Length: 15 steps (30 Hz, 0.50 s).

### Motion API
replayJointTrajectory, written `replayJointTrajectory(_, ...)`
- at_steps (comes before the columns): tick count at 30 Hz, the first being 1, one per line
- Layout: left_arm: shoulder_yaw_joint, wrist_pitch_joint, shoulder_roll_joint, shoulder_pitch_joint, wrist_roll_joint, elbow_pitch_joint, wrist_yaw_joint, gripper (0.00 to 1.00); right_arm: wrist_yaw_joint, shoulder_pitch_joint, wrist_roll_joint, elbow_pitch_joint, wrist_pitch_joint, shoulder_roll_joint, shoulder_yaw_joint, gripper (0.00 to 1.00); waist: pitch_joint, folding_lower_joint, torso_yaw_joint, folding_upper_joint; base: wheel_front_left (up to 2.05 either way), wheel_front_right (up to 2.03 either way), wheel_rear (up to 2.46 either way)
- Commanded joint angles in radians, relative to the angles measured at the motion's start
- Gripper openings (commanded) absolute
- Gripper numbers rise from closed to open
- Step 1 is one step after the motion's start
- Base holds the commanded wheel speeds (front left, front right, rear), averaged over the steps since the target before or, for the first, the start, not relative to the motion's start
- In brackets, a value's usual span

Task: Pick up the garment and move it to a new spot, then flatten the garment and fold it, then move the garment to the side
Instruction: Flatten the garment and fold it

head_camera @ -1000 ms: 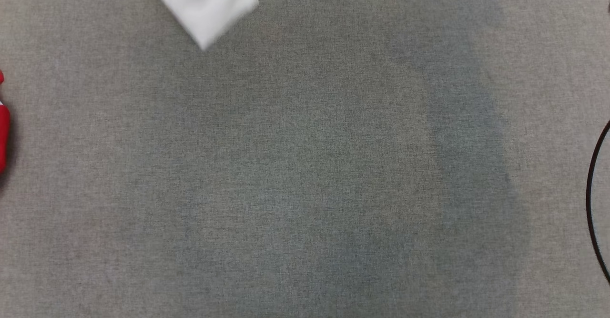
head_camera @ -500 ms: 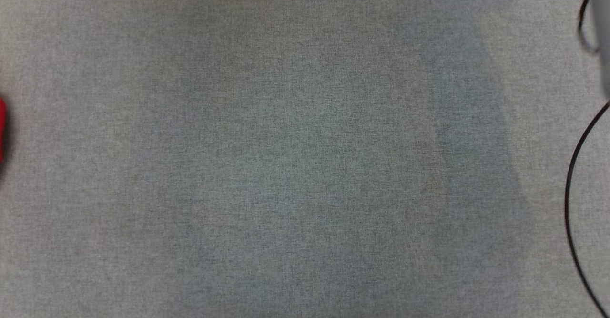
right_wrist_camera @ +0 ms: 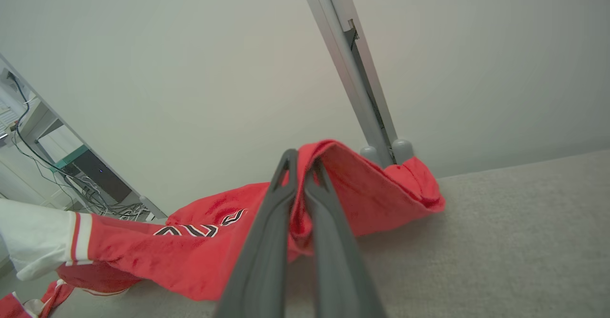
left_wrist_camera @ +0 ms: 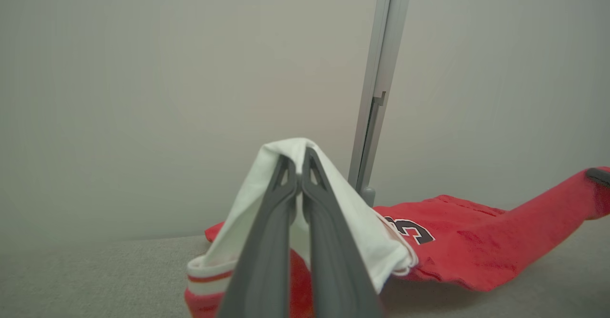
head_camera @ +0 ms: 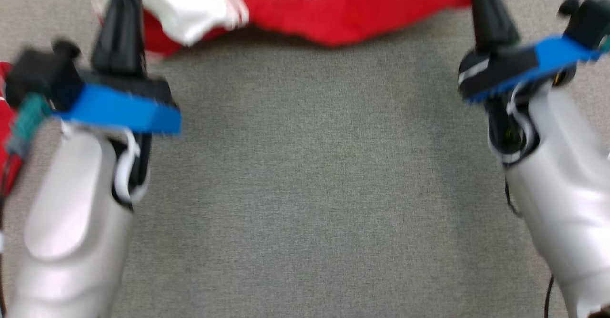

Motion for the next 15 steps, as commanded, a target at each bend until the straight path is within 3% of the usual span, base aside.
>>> replayJointTrajectory(1, 0.012, -0.005, -0.005, 0.041, 0.013, -0.022, 0.005, 0.00, 0.000, 0.050, -0.010, -0.024, -0.003, -0.015, 0.003, 0.00, -0.014, 0.0000, 0.000, 0.0000, 0.00, 0.00, 0.00)
replayJointTrajectory(15, 0.047, -0.005, -0.101, 0.529, 0.071, -0.108, -0.013, 0.00, 0.000, 0.524, 0.021, -0.159, -0.003, -0.039, -0.068, 0.00, -0.190, 0.0000, 0.032, 0.0000, 0.00, 0.00, 0.00)
